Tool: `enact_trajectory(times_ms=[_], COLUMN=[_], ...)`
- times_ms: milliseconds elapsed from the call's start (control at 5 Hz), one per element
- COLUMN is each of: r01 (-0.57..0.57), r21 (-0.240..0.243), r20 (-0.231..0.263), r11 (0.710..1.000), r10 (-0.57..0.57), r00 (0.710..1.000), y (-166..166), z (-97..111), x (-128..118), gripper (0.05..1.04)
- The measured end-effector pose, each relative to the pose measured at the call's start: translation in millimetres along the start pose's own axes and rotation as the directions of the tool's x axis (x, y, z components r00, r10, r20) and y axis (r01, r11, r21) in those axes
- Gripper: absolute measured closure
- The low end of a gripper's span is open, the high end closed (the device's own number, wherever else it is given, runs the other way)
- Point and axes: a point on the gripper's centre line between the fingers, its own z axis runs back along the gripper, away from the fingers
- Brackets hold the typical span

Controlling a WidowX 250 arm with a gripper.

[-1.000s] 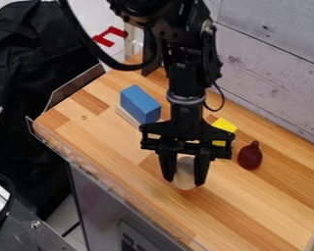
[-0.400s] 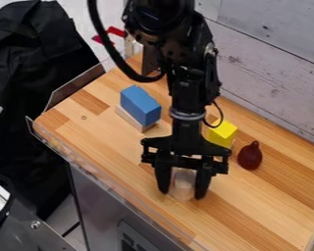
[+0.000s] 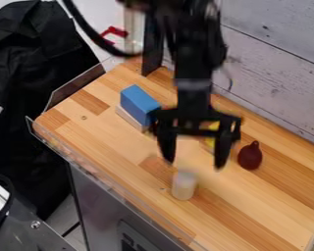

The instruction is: Put the cylinder on the table

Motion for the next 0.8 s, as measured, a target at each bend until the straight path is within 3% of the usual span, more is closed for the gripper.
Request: enact_trajectory(times_ms=[200, 400, 600, 800], r01=[0.053, 0.091, 0.11, 0.127], r21=[0.015, 0.05, 0.1, 0.098], r20=[0.105, 0.102, 0.006, -0.04], r11=[0.998, 0.995, 0.989, 0.987], r10=[-0.054, -0.095, -0.111, -0.124], r00=[0.993, 0.99, 0.994, 0.991], y=[-7, -8, 0, 7], z=[45, 51, 21, 4], x=[14, 24, 41, 45], gripper=[0.084, 0.084, 0.084, 0.084])
